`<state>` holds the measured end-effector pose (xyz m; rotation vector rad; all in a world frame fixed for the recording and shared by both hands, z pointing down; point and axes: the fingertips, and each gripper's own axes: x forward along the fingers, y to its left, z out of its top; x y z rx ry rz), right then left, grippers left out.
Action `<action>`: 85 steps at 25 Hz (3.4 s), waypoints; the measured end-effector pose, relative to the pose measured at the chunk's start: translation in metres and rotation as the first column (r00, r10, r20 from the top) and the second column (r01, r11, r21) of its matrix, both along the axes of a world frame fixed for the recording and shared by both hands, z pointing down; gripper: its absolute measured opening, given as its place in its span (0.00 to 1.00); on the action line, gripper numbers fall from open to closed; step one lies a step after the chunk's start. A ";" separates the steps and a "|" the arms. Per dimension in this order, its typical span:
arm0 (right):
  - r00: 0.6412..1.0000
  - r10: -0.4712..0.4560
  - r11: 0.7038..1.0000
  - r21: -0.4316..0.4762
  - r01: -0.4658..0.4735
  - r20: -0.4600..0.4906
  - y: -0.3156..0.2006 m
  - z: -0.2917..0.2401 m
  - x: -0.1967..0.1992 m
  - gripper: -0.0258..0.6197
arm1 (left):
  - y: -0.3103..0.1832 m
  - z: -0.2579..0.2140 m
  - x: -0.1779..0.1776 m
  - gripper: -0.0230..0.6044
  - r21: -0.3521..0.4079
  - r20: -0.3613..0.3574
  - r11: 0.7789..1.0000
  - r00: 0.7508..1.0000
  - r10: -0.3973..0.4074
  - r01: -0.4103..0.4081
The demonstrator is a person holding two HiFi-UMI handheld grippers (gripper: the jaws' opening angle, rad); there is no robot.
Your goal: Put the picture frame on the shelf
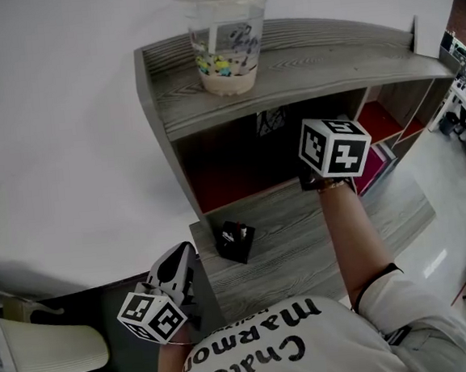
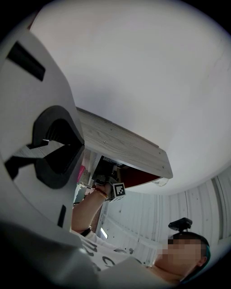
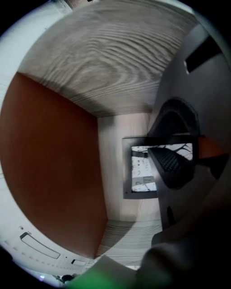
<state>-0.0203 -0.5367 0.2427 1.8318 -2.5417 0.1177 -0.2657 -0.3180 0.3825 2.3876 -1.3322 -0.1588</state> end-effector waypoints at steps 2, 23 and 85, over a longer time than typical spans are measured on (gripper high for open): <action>1.000 0.003 1.000 0.022 -0.003 -0.003 0.003 -0.007 0.000 0.09 | -0.001 0.000 0.001 0.06 -0.001 0.001 1.000 1.000 0.005 -0.005; 1.000 -0.004 1.000 0.019 0.004 -0.005 0.014 -0.008 0.004 0.18 | 0.001 -0.003 0.007 0.06 -0.007 0.007 1.000 1.000 0.021 -0.021; 0.957 -0.275 0.952 -0.114 0.285 0.090 0.244 0.091 0.047 0.10 | 0.106 -0.033 0.123 0.06 0.181 0.079 0.983 0.996 -0.045 0.030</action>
